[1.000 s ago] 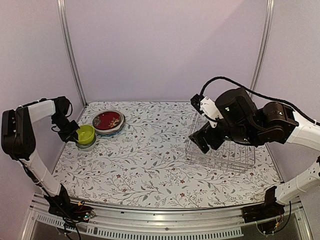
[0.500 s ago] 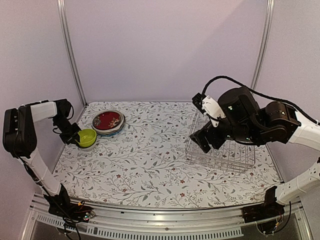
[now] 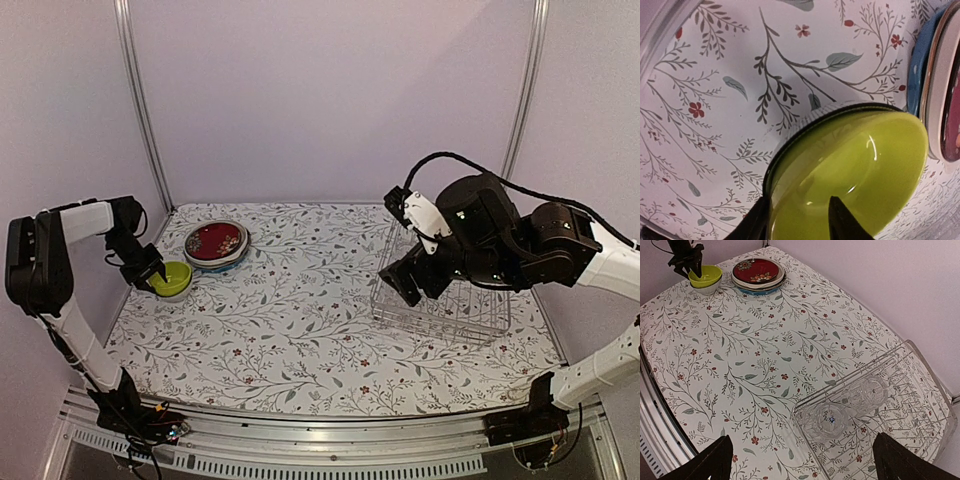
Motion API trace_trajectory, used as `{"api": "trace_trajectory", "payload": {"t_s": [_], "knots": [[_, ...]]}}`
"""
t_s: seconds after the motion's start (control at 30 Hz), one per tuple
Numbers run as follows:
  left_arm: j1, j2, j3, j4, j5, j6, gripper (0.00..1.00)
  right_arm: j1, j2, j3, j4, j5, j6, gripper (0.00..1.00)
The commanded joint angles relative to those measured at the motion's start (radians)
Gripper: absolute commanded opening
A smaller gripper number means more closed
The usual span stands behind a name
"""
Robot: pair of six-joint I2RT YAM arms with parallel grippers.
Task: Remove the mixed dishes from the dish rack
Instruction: Place the bowl in the bowl, then grab the cup from the dish rack.
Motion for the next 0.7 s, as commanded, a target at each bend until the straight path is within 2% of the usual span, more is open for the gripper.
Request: {"api": "trace_trajectory", "payload": {"t_s": [0.0,0.07,0.1,0.43,0.47,0.5,0.53,0.67], "knots": [[0.006,-0.039,0.024,-0.046,0.007,0.013,0.47,-0.010,-0.004,0.003,-0.006,-0.016,0.008,0.99],[0.005,-0.056,0.029,-0.063,-0.005,0.017,0.58,-0.012,-0.003,0.004,-0.005,-0.018,0.009,0.99],[0.005,-0.062,0.032,-0.070,-0.009,0.019,0.60,-0.013,-0.001,0.006,-0.005,-0.018,0.008,0.99],[-0.018,-0.159,0.090,-0.090,0.026,0.052,0.65,-0.059,-0.009,-0.002,-0.002,-0.045,0.037,0.99],[-0.027,-0.184,0.098,-0.088,0.014,0.061,0.73,-0.075,-0.012,-0.007,-0.002,-0.059,0.045,0.99],[-0.038,-0.212,0.101,-0.078,-0.002,0.073,0.92,-0.099,-0.014,-0.012,-0.002,-0.077,0.063,0.99],[-0.050,-0.247,0.101,-0.064,-0.009,0.085,0.99,-0.125,-0.016,-0.017,-0.002,-0.098,0.073,0.99],[-0.101,-0.367,0.092,0.008,0.003,0.128,0.99,-0.262,-0.015,-0.039,-0.007,-0.207,0.145,0.99]]}}
